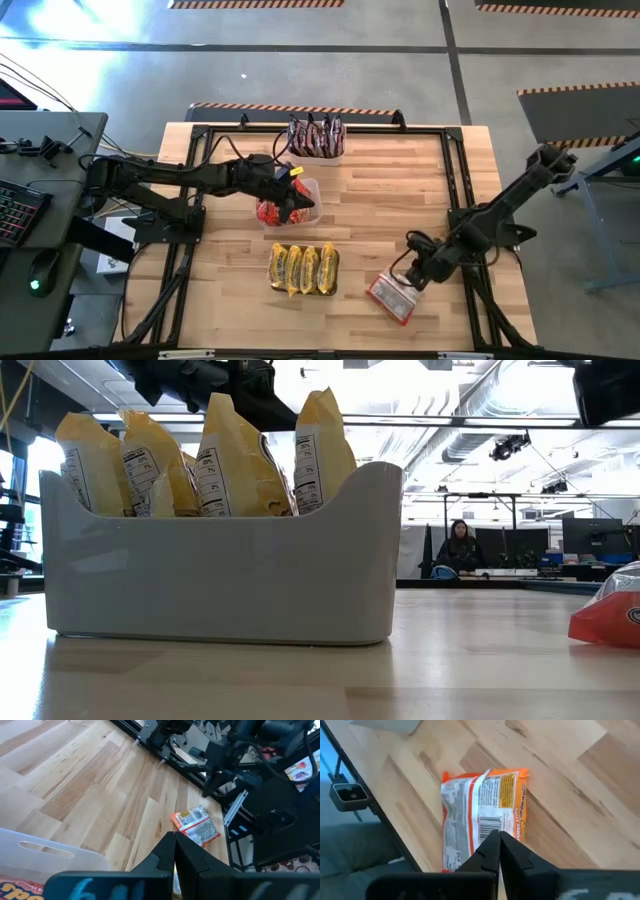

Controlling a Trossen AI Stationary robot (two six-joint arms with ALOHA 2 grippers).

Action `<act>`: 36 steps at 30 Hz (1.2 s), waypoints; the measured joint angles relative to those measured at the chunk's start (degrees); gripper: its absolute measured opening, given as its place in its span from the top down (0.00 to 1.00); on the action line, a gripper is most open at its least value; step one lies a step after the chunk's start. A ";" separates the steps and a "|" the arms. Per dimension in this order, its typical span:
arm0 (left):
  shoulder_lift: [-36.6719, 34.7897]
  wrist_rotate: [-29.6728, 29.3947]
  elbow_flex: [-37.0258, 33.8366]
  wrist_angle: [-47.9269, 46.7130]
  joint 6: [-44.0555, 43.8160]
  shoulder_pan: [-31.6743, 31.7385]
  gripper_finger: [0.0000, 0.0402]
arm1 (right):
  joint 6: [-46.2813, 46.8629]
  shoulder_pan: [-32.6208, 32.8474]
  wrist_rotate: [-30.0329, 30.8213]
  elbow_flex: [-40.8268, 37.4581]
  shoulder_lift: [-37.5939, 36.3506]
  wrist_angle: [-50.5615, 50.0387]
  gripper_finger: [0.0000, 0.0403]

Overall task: Sort Maruchan noodles
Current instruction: Put the orange noodle pack into the transparent bin

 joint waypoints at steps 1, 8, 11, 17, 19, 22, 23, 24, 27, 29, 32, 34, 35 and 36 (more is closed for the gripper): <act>0.00 -0.01 0.00 0.00 0.04 0.00 1.00 | -0.69 -0.20 0.00 0.78 0.05 -1.03 1.00; 0.02 0.37 0.00 -0.04 1.36 0.00 1.00 | 1.00 0.53 -5.44 6.98 6.68 -1.66 0.90; 0.02 0.58 0.02 -0.11 1.83 0.00 1.00 | 3.72 2.04 -9.97 8.77 11.71 -0.49 0.85; 0.02 0.62 0.02 -0.15 2.17 -0.02 1.00 | 2.73 3.91 -15.59 9.65 21.48 8.87 0.85; 0.02 0.62 0.02 -0.15 2.20 -0.02 1.00 | 2.63 3.56 -15.40 9.65 23.74 10.43 0.87; 0.02 0.65 0.02 -0.13 2.53 -0.02 1.00 | 2.99 2.65 -13.72 9.68 25.40 8.22 0.88; 0.02 0.65 0.02 -0.13 2.55 -0.04 1.00 | 2.79 2.24 -12.17 9.85 25.40 6.79 0.88; 0.02 0.65 0.02 -0.14 2.58 -0.04 1.00 | 2.32 1.72 -10.61 9.92 25.35 5.37 0.88; 0.02 0.67 0.02 -0.13 2.60 -0.04 1.00 | -1.42 -0.85 -5.97 9.85 23.95 0.45 0.88; 0.02 0.67 0.02 -0.12 2.58 -0.04 1.00 | -4.42 -2.77 -5.44 9.61 22.26 -1.99 0.87; 0.02 0.68 0.02 -0.27 3.10 -0.04 1.00 | -8.05 -4.76 -5.88 10.36 18.25 -4.42 0.83; 0.02 0.68 0.02 -0.31 3.73 -0.04 1.00 | -10.08 -5.22 -7.00 11.65 16.15 -5.82 0.78; 0.02 0.69 0.02 -0.33 3.97 -0.04 1.00 | -10.23 -5.10 -7.16 12.36 15.44 -6.72 0.76; 0.02 0.69 0.02 -0.33 4.03 -0.04 1.00 | -9.59 -4.78 -7.22 13.12 14.97 -7.55 0.72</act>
